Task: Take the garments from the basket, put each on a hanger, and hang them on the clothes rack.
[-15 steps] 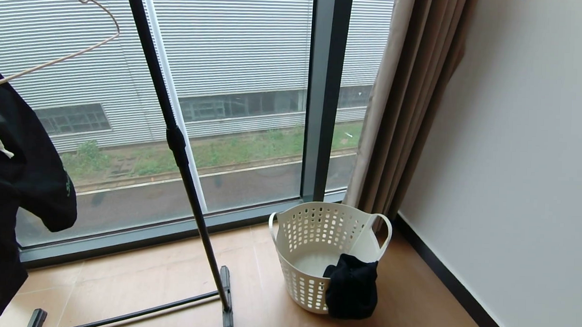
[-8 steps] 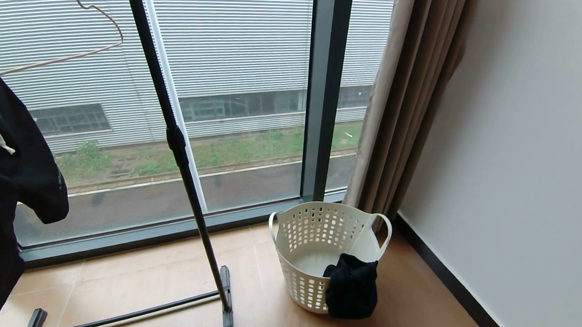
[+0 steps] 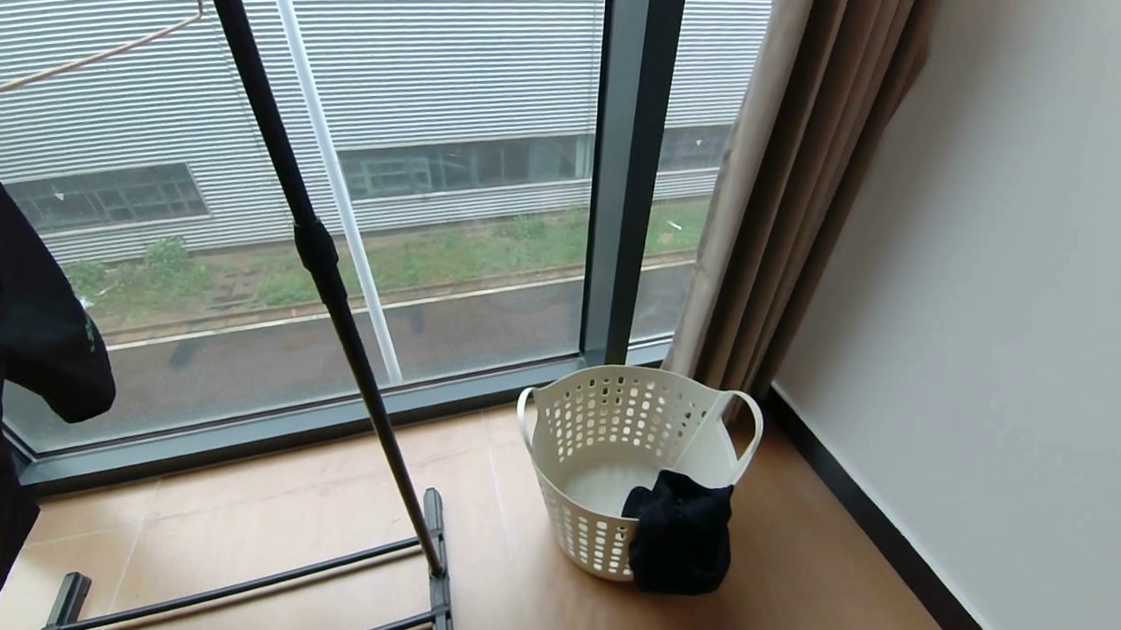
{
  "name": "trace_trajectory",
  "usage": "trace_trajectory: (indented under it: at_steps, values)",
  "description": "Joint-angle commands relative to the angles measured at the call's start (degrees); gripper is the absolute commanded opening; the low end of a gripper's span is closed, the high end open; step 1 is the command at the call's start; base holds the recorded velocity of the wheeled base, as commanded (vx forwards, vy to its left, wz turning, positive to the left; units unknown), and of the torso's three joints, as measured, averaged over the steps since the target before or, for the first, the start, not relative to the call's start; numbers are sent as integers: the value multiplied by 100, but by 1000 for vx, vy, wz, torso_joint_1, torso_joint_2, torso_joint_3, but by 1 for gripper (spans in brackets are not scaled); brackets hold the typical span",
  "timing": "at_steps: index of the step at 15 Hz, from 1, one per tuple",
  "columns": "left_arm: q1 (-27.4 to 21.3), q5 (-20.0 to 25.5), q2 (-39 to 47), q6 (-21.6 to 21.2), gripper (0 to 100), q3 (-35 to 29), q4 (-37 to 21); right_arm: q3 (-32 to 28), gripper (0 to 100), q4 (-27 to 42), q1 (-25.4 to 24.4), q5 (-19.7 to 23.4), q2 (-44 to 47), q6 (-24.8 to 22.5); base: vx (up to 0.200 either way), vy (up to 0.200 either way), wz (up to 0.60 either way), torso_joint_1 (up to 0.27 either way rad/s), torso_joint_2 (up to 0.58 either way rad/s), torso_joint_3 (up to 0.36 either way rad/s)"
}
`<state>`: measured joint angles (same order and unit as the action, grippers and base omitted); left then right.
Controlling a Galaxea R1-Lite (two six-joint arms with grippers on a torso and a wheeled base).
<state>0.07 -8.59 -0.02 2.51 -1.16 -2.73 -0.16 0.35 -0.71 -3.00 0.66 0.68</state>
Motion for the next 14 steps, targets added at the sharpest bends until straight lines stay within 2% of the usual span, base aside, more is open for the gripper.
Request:
trace_trajectory:
  at_steps: [1, 9, 14]
  values:
    - [1, -2, 2, -5, 100, -7, -8, -2, 100, 0, -17, 1, 189, -7, 0, 0, 0, 2, 2, -188]
    - [1, -2, 2, -5, 100, -7, -8, -2, 100, 0, -17, -8, 110, -7, 0, 0, 0, 4, 5, -199]
    - [1, -2, 2, -5, 100, -7, 1, -2, 100, 9, -35, -8, 558, -16, 0, 0, 0, 5, 4, -197]
